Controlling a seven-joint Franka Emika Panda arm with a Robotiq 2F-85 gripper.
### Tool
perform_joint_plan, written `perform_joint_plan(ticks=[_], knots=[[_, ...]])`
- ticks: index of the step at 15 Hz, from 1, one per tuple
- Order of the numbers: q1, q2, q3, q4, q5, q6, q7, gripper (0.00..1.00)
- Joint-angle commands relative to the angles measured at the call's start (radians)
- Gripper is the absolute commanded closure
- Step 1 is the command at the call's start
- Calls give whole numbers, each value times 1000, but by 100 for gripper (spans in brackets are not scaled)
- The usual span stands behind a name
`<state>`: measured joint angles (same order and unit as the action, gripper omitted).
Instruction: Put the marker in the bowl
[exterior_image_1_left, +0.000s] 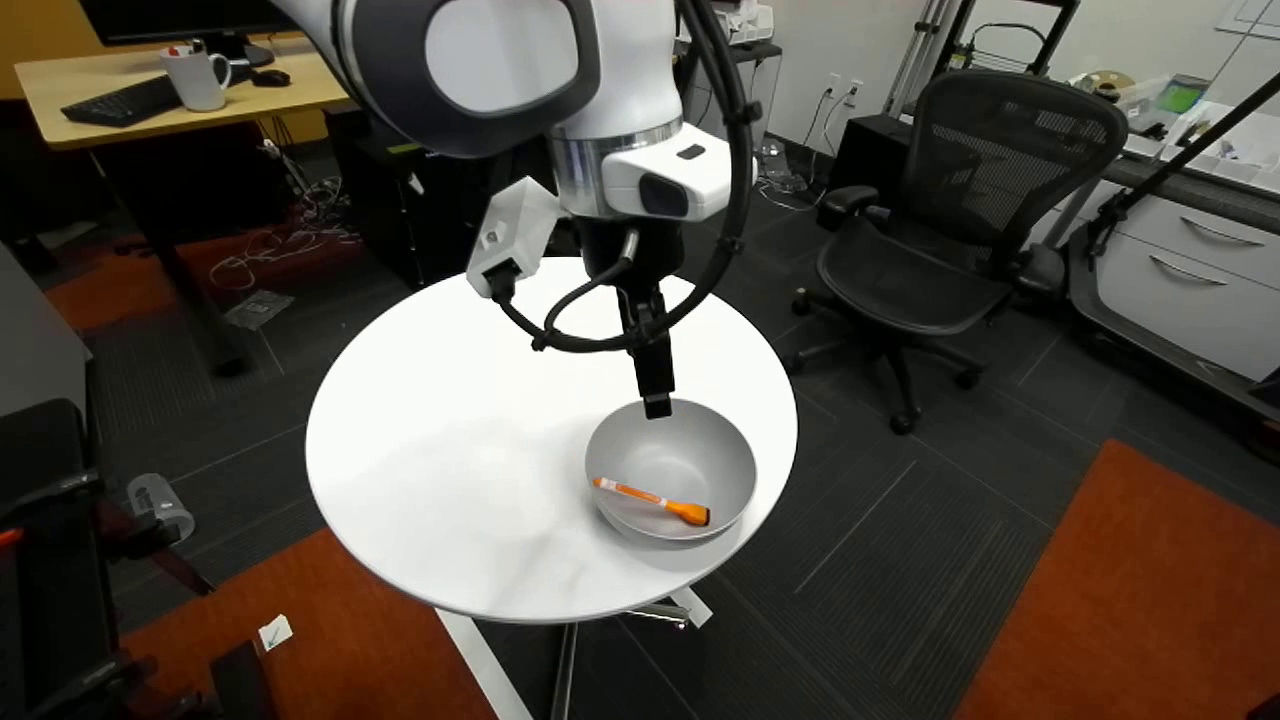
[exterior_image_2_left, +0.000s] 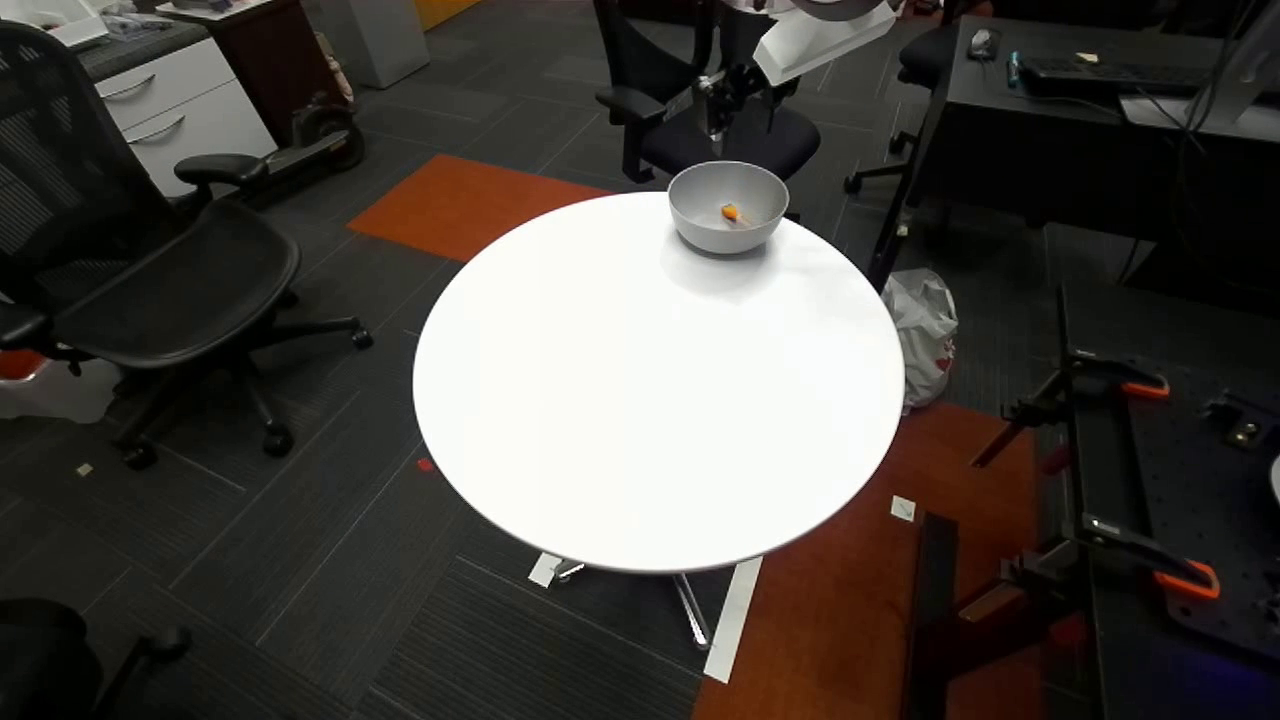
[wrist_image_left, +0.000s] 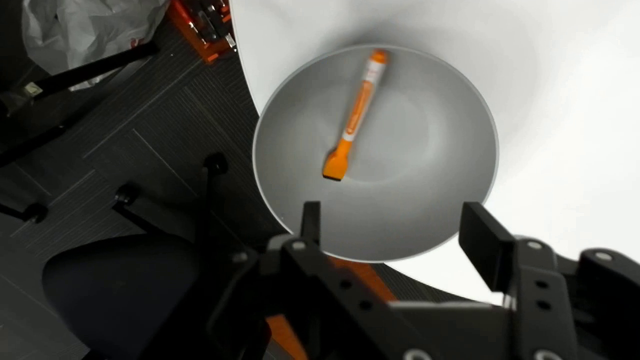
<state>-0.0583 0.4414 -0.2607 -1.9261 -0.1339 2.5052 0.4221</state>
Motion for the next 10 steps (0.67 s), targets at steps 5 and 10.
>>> perform_joint_plan(ticks=[5,10], knots=[[5,6,-4,34,9,-25,28,0],[0,4,0,15,1,-2,-2,0]])
